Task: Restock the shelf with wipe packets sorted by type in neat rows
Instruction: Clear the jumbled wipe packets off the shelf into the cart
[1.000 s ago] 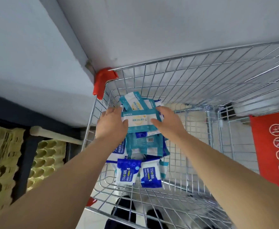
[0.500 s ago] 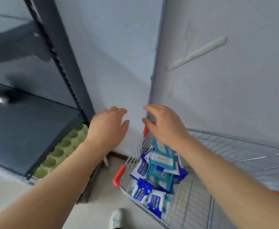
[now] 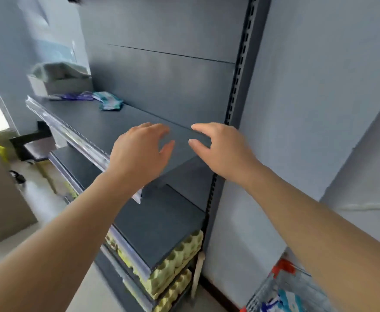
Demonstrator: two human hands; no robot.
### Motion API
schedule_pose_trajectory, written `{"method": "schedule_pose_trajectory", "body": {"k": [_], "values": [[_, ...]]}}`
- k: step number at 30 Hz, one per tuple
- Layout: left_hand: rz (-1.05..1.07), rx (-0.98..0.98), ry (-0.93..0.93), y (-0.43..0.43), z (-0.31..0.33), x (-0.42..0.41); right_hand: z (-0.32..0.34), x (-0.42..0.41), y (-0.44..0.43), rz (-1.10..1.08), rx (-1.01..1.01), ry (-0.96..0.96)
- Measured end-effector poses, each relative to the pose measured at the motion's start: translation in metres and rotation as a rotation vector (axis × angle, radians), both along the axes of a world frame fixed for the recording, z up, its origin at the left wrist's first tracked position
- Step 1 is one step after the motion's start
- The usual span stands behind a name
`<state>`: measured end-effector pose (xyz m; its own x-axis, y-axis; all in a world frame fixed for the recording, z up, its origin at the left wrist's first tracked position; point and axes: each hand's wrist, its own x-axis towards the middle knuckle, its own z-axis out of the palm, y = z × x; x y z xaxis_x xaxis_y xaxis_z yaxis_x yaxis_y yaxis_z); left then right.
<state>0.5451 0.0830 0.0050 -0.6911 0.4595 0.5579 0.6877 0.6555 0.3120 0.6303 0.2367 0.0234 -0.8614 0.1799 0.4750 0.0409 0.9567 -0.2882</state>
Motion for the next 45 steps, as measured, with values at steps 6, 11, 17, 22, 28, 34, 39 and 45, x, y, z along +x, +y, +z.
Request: {"method": "schedule_pose_trajectory", "body": {"k": [6,11,17,22,28,34,39,45], "values": [[0.083,-0.028,-0.098,-0.089,0.023,-0.125,0.027,-0.129,-0.089,0.038,-0.058,0.008],[0.099,-0.117,-0.092,-0.144,0.037,-0.226,0.038,-0.230,-0.146,-0.006,-0.099,0.000],[0.112,-0.159,-0.097,-0.176,0.039,-0.341,0.029,-0.346,-0.171,-0.093,-0.048,-0.092],[0.121,-0.161,-0.149,-0.184,0.021,-0.436,0.010,-0.437,-0.162,-0.144,-0.073,-0.136],[0.107,-0.217,-0.197,-0.178,0.001,-0.556,-0.010,-0.541,-0.136,-0.216,-0.103,-0.212],[0.084,-0.360,-0.271,-0.175,-0.019,-0.670,-0.035,-0.616,-0.108,-0.322,-0.175,-0.314],[0.074,-0.526,-0.331,-0.169,-0.039,-0.745,-0.050,-0.645,-0.097,-0.446,-0.260,-0.419],[-0.003,-0.646,-0.323,-0.157,-0.047,-0.806,-0.060,-0.659,-0.101,-0.597,-0.402,-0.346]]}}
